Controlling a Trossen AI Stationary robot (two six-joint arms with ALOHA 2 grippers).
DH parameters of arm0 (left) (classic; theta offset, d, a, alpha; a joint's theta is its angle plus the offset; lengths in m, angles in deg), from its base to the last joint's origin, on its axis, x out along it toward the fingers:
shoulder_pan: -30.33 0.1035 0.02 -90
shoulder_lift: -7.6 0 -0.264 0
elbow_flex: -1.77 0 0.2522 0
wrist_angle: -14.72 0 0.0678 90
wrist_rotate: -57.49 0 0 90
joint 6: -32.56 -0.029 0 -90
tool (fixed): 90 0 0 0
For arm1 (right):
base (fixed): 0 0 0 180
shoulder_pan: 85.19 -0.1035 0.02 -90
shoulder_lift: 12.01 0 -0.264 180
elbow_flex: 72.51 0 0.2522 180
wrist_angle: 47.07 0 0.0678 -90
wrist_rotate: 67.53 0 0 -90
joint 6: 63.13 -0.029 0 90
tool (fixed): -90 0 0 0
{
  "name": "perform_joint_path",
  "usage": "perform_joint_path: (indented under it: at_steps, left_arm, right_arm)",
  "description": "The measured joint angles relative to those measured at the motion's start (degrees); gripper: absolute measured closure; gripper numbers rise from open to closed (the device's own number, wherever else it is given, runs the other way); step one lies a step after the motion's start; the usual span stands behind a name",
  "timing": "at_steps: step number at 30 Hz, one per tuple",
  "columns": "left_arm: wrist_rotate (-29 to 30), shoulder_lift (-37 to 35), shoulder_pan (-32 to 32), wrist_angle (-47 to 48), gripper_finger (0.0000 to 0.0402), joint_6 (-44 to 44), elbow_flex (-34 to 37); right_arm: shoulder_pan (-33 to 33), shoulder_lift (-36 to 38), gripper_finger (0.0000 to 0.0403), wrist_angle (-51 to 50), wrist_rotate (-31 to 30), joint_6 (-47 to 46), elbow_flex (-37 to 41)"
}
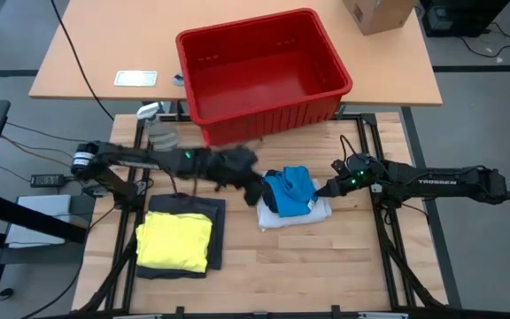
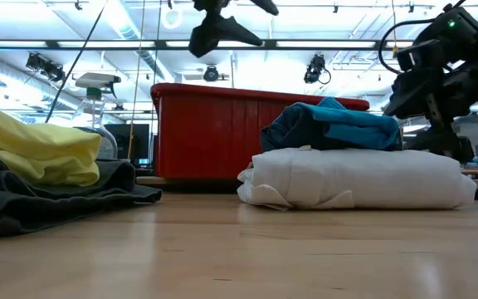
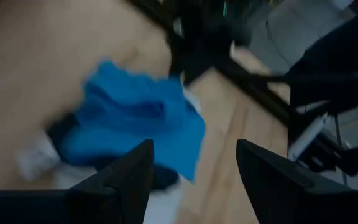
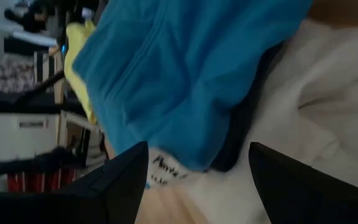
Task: Fold Laundry from Bin
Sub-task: Put the stacked clothes into the red laundry bin
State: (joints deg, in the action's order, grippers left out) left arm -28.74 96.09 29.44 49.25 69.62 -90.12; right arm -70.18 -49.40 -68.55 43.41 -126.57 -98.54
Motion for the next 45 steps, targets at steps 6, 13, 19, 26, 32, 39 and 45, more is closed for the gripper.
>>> perform_joint_path:
  at_steps: [6, 13, 19, 26, 32, 39, 45]
  left_arm:
    - [6.36, 5.54, -8.56, -0.02, 0.0170, 12.26, 0.02]
    - [7.59, 10.32, -12.79, -0.02, 0.0170, 22.01, 0.02]
    - [7.59, 11.88, -14.36, 0.71, 0.0170, 26.78, 0.02]
    - [7.58, 14.27, -15.19, 1.62, 0.0170, 29.53, -0.04]
    - [6.80, 17.27, -13.89, 0.27, 0.0170, 29.95, -0.07]
    - [6.57, 17.99, -11.22, 0.17, 0.0170, 30.45, -0.04]
    - [9.41, 11.16, -7.90, 4.87, 0.0170, 28.97, -0.04]
  right_arm:
    - [-4.53, 0.00, 0.0121, 0.01, -0.13, 0.66, 0.00]
    - [-9.24, 0.00, 0.0121, 0.04, -1.84, -0.15, 0.00]
    - [-11.86, 0.00, 0.0121, 0.38, -3.61, -1.40, 0.00]
    - [-14.19, 0.02, 0.0121, 0.36, -7.76, -6.73, 0.02]
    - [-16.15, 0.04, 0.0121, 0.53, -13.53, -12.10, 0.04]
    - [-17.89, 0.40, 0.0121, 0.46, -16.09, -12.97, 0.04]
    - [-17.88, 0.55, 0.0121, -3.32, -23.56, -14.62, 0.02]
